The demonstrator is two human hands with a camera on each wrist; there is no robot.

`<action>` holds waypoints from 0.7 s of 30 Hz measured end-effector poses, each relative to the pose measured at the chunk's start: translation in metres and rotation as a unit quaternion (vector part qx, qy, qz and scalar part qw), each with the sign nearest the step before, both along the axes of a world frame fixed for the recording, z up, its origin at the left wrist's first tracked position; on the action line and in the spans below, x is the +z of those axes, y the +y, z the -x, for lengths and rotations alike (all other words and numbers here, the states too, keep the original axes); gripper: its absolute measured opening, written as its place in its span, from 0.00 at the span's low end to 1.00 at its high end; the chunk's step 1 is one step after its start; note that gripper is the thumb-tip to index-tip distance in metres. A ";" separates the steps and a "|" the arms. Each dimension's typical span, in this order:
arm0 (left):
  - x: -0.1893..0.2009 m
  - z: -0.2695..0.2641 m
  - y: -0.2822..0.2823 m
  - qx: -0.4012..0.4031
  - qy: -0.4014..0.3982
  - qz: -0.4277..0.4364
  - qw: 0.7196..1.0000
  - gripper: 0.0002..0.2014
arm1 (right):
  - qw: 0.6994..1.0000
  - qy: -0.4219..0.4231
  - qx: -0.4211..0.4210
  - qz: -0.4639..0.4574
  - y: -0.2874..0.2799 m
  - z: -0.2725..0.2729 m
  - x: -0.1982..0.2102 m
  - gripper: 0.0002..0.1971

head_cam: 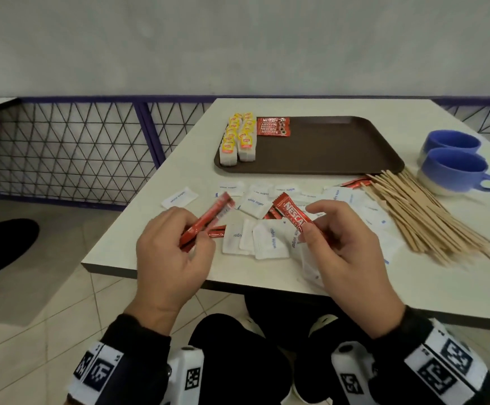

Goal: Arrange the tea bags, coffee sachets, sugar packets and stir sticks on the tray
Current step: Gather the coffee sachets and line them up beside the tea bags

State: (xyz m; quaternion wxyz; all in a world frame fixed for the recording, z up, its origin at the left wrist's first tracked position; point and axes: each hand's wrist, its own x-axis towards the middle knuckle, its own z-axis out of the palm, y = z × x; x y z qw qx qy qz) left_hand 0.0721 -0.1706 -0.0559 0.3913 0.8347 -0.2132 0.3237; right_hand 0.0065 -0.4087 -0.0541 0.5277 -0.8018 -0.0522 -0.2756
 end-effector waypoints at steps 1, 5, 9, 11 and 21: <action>0.001 0.003 -0.008 0.012 0.009 0.037 0.999 0.08 | 1.000 -0.013 -0.008 -0.008 0.001 0.002 0.000 0.08; 0.009 0.015 -0.053 -0.006 0.026 0.096 0.995 0.06 | 0.999 -0.042 -0.027 0.015 -0.001 0.000 0.001 0.08; 0.008 0.025 -0.090 -0.051 -0.074 0.008 0.996 0.06 | 0.999 -0.031 -0.002 -0.025 -0.004 0.001 0.001 0.11; 0.005 0.024 -0.095 -0.084 -0.109 -0.057 0.989 0.06 | 0.995 -0.013 0.027 -0.095 -0.006 0.002 0.004 0.10; 0.002 0.023 -0.094 -0.180 -0.072 -0.116 0.974 0.10 | 0.978 0.007 0.074 -0.196 -0.011 0.003 0.008 0.07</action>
